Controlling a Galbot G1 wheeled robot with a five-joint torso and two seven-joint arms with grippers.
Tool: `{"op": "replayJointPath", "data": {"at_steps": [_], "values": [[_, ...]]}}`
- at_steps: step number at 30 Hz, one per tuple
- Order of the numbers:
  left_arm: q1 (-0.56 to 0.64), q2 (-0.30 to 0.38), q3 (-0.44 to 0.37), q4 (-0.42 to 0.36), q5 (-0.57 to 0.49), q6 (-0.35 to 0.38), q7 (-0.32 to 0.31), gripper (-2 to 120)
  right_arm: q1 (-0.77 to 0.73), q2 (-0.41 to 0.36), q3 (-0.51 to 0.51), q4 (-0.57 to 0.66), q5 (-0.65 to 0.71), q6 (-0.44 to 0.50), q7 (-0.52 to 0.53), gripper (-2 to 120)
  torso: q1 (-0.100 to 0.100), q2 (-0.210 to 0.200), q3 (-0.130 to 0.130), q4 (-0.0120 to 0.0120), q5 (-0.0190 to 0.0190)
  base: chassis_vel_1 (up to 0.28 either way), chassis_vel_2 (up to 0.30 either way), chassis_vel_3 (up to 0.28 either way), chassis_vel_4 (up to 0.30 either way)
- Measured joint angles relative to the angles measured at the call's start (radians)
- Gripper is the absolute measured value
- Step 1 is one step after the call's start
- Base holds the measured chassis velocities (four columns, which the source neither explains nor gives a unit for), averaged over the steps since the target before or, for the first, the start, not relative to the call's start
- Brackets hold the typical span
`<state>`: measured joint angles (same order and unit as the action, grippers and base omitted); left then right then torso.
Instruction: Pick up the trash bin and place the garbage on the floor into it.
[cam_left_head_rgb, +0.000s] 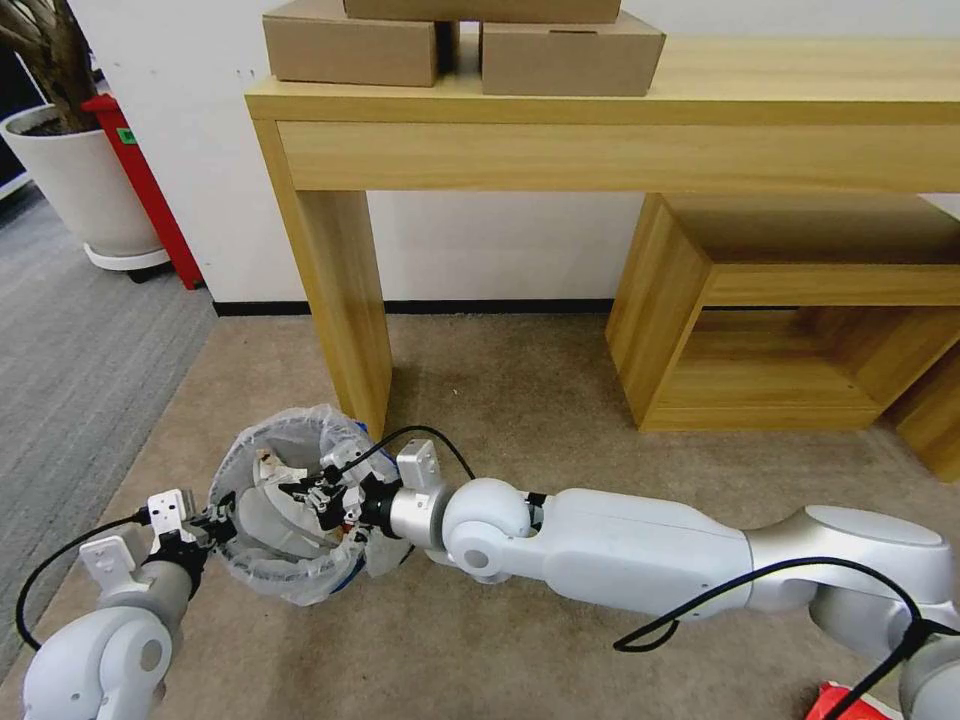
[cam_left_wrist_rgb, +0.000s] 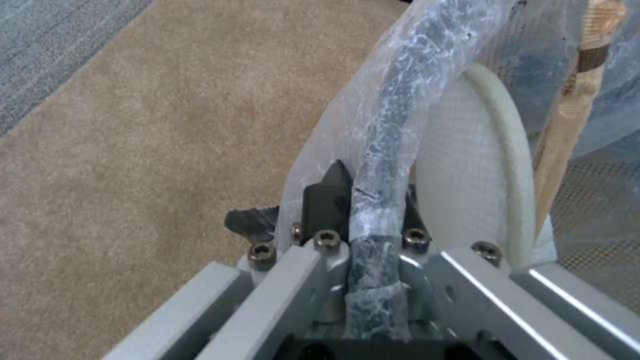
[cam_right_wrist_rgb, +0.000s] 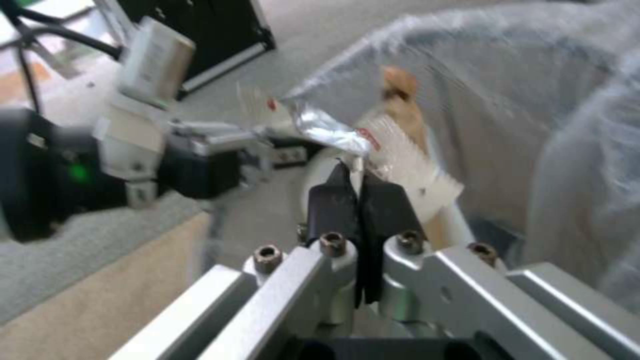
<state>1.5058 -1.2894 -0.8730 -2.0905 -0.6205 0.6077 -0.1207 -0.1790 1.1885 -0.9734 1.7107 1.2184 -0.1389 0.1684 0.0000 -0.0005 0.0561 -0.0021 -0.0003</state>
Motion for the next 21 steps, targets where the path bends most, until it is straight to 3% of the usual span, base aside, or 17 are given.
{"op": "replayJointPath", "data": {"at_steps": [7, 9, 11, 18, 21], "values": [[0.003, -0.003, 0.0, -0.002, 0.0, -0.001, 0.001, 0, -0.016, -0.001, 0.0, -0.02, -0.019, -0.003, 0.004, 27, 0.0, 0.0, 0.0, 0.0, 0.0, 0.0, 0.0, 0.0, 0.0], [0.003, -0.003, 0.0, -0.002, 0.0, -0.001, 0.002, 0, -0.018, -0.001, 0.0, -0.02, -0.02, -0.002, 0.004, 28, 0.0, 0.0, 0.0, 0.0, 0.0, 0.0, 0.0, 0.0, 0.0], [0.003, -0.003, 0.0, -0.002, 0.001, -0.001, 0.002, 0, -0.022, -0.001, 0.001, -0.02, -0.024, 0.0, 0.003, 42, 0.0, 0.0, 0.0, 0.0, 0.0, 0.0, 0.0, 0.0, 0.0], [0.004, -0.004, 0.0, -0.003, 0.002, -0.003, 0.002, 0, -0.032, -0.005, 0.025, -0.004, -0.022, 0.024, -0.008, 64, 0.0, 0.0, 0.0, 0.0, 0.0, 0.0, 0.0, 0.0, 0.0], [0.005, -0.001, -0.003, -0.001, 0.003, -0.003, 0.003, 0, -0.046, -0.03, 0.053, 0.014, -0.021, 0.039, -0.024, 81, 0.0, 0.0, 0.0, 0.0001, 0.0001, 0.0, 0.0, 0.0, 0.0]]}}
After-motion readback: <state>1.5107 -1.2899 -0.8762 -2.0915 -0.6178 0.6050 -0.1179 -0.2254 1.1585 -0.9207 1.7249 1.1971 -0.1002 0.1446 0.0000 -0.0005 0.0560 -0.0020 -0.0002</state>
